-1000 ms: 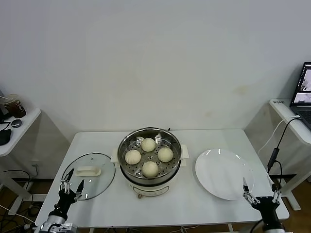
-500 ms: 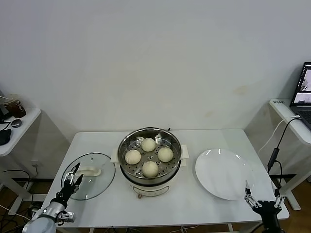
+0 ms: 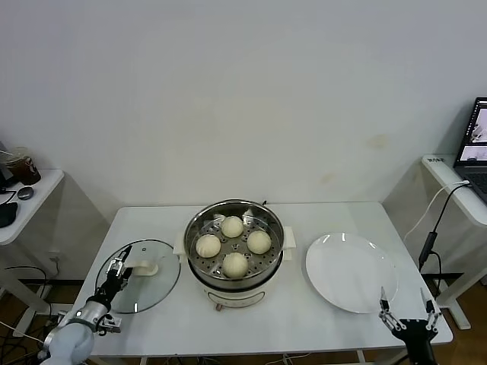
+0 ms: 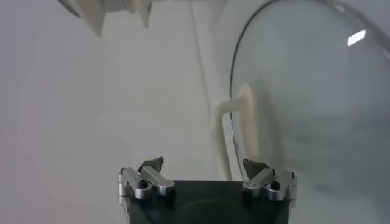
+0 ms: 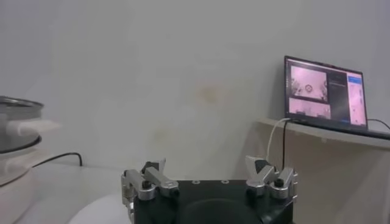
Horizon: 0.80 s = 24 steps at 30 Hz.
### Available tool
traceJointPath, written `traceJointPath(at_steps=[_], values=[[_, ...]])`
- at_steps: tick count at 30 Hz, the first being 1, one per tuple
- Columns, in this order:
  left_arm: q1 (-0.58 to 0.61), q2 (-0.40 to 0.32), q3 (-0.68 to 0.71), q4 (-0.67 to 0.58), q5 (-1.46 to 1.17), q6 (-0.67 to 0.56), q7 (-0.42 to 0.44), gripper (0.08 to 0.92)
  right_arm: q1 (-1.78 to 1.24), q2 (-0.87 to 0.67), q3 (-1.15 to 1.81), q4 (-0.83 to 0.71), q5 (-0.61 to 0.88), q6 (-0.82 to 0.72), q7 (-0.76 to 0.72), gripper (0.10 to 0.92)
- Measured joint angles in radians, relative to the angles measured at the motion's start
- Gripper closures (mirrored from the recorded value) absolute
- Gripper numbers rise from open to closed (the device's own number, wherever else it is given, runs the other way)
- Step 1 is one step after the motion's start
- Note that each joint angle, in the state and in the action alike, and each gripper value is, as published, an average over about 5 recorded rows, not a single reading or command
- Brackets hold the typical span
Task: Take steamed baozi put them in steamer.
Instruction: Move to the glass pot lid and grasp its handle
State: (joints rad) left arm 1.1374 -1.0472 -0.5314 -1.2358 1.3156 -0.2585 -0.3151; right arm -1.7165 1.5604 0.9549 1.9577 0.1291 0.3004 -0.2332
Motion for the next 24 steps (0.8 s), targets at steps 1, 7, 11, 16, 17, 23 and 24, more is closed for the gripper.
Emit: traceJointPath(at_steps=[1,7,11,16,17,23,24], values=[[-0.007,0.0,0.003,0.006,0.002,-0.001,0.001,0.201,0.0,0.0,-0.001,0.0,0.0,0.0,-0.001,0.203],[-0.044,-0.006,0.018,0.043,0.012,-0.01,0.009,0.362,-0.003,0.003,-0.006,0.003,-0.001,-0.003,-0.005,0.203],[-0.063,-0.013,0.021,0.067,0.014,-0.016,0.01,0.475,-0.005,0.004,-0.011,0.004,-0.003,-0.004,-0.007,0.203],[-0.072,-0.018,0.02,0.09,0.011,-0.02,0.01,0.622,-0.007,0.006,-0.017,0.004,-0.006,-0.004,-0.009,0.203],[-0.073,-0.019,0.019,0.092,0.009,-0.021,0.009,0.648,-0.007,0.006,-0.017,0.005,-0.006,-0.004,-0.009,0.203],[-0.06,-0.011,0.008,0.085,-0.033,-0.022,-0.001,0.803,-0.012,0.002,-0.024,0.009,-0.012,-0.002,-0.01,0.203],[-0.053,-0.008,0.006,0.077,-0.045,-0.019,-0.001,0.811,-0.013,0.0,-0.025,0.009,-0.013,-0.001,-0.009,0.203]])
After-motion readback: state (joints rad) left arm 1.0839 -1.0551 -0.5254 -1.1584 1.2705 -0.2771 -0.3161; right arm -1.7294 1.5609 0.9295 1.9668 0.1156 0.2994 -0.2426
